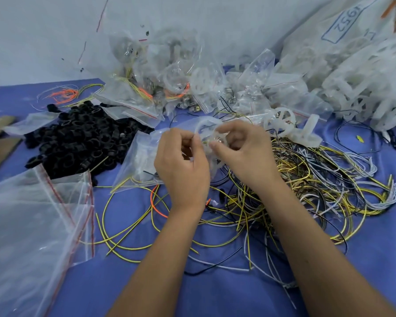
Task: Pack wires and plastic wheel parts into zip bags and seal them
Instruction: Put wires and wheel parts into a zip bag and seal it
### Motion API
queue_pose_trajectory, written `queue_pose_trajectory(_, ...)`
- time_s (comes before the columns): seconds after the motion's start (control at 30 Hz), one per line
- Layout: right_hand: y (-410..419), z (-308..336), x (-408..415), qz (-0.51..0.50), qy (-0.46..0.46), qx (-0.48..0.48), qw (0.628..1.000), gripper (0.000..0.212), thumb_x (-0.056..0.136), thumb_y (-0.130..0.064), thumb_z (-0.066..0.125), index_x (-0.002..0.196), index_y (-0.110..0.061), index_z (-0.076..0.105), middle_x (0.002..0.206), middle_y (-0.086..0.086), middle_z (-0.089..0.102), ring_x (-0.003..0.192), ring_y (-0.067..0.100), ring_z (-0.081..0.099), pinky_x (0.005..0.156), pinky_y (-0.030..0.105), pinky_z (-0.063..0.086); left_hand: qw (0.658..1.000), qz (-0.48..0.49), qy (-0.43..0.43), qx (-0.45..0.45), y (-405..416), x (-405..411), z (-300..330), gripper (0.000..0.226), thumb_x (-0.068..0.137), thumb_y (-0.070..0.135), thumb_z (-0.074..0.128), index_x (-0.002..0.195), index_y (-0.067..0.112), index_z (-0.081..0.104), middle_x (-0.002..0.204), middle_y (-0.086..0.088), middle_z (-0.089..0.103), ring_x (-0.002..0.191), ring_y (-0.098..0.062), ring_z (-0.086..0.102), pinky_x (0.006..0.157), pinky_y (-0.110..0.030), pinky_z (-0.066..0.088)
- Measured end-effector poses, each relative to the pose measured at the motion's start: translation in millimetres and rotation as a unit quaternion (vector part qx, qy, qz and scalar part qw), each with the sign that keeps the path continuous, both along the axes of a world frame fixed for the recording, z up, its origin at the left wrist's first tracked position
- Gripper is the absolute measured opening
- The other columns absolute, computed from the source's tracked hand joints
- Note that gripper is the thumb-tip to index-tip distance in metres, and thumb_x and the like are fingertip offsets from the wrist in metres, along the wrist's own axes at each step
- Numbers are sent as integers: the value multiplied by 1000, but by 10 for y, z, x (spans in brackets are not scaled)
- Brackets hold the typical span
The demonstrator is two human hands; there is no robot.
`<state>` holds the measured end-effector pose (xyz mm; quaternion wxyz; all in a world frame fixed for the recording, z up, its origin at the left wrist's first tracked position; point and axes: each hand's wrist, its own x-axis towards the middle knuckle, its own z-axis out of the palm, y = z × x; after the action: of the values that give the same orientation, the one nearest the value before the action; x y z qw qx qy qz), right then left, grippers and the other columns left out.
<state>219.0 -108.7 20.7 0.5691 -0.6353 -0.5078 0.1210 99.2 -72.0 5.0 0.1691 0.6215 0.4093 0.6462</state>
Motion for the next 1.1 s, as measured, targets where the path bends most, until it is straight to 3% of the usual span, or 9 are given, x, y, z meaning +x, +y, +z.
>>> queue_pose_trajectory(0.17,6,-7,-83,98,121,-26,987,6,94,-13,70,94,-19,71,75,19,71,58,22,61,56,30,47,995,-32,69,71,-79,32,6,13,90,7,70,80,7,63,78,-4,58,69,-16,49,63,-25,37)
queue_pose_trajectory(0.33,-44,8,-177,299,298,-27,906,39,99,7,46,90,-18,76,83,6,69,77,16,64,68,23,55,987,-46,94,122,-189,64,76,10,88,1,72,79,2,68,80,-9,62,70,-25,55,62,-29,40)
queue_pose_trajectory(0.5,-74,51,-178,363,417,-85,829,43,105,-15,43,88,-23,81,90,0,75,86,11,70,78,24,56,988,-46,56,135,-200,29,176,13,88,1,74,77,1,68,75,-8,59,69,-14,47,67,-13,32)
queue_pose_trajectory(0.67,-81,92,-232,257,96,-120,954,46,110,-37,34,89,-44,74,78,-6,70,75,7,63,67,23,50,991,-32,47,122,-108,-39,177,14,89,3,73,78,4,64,74,-2,58,69,-10,44,68,-11,32)
queue_pose_trajectory(0.77,-16,46,-232,209,94,-55,972,35,111,-27,37,123,-33,69,87,-2,69,72,10,61,65,23,50,996,-10,21,91,-30,-82,142,13,91,10,70,80,9,63,74,2,60,66,-13,53,62,-20,40)
queue_pose_trajectory(0.83,27,1,-193,177,40,-43,982,36,108,-16,44,141,-17,58,117,0,68,100,7,64,91,27,52,998,-5,-11,55,20,-94,128,13,93,14,68,82,13,61,73,4,60,67,-15,57,59,-30,46)
queue_pose_trajectory(0.93,29,-62,-176,126,-33,-49,990,45,105,-11,51,148,-24,49,136,8,49,124,11,49,108,31,43,998,7,-69,2,68,-104,124,14,94,15,66,83,19,58,71,11,59,68,-13,59,61,-27,48)
queue_pose_trajectory(1.0,32,-69,-217,124,-41,-58,990,50,105,-12,51,150,-31,42,142,6,43,126,17,51,105,40,50,994,3,-101,-27,91,-102,111,15,95,16,63,83,21,57,72,10,60,67,-14,62,63,-26,50)
queue_pose_trajectory(1.1,25,-57,-318,167,57,-49,983,58,103,-11,55,149,-41,36,127,1,61,89,15,67,79,46,62,991,-17,-124,-51,97,-94,89,13,97,17,61,85,19,58,74,7,61,67,-22,66,65,-36,53)
